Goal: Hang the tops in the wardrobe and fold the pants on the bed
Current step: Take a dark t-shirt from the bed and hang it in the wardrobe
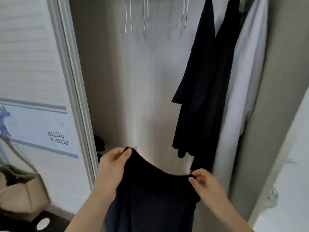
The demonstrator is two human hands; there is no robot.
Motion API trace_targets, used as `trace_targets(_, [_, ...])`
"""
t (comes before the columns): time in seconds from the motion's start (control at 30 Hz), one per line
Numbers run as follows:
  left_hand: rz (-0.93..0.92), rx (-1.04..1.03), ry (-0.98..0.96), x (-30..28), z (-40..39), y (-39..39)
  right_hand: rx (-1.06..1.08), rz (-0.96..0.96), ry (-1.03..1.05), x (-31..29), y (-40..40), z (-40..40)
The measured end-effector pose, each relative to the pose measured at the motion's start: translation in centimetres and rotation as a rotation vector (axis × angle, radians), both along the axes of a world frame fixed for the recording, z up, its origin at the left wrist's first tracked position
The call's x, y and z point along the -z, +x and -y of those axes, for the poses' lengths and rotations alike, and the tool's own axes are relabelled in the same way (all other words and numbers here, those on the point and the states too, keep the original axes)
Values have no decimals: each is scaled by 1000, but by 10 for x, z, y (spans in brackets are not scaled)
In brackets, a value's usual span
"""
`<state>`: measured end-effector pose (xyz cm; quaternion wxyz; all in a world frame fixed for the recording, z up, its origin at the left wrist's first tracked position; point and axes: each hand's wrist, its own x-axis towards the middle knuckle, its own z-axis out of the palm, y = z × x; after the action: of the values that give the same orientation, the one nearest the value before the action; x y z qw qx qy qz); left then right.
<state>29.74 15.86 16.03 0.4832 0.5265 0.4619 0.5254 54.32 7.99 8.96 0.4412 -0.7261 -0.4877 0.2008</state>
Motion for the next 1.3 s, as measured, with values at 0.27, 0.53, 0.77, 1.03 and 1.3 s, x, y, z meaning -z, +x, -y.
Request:
trace_targets(0.27, [-11, 29, 186, -67, -55, 6, -125, 530, -94, -88, -19, -36])
trace_targets(0.53, [-209, 25, 398, -102, -111, 6, -34, 684, 539, -267, -43, -104])
trace_targets(0.77, [-264, -39, 456, -144, -158, 14, 188, 832, 898, -416, -39, -166])
trace_targets(1.03, [-289, -41, 537, -173, -193, 31, 426, 778, 643, -488, 2, -205])
trace_targets(1.3, [-326, -48, 550, -174, -209, 39, 199, 364, 289, -486, 28, -219])
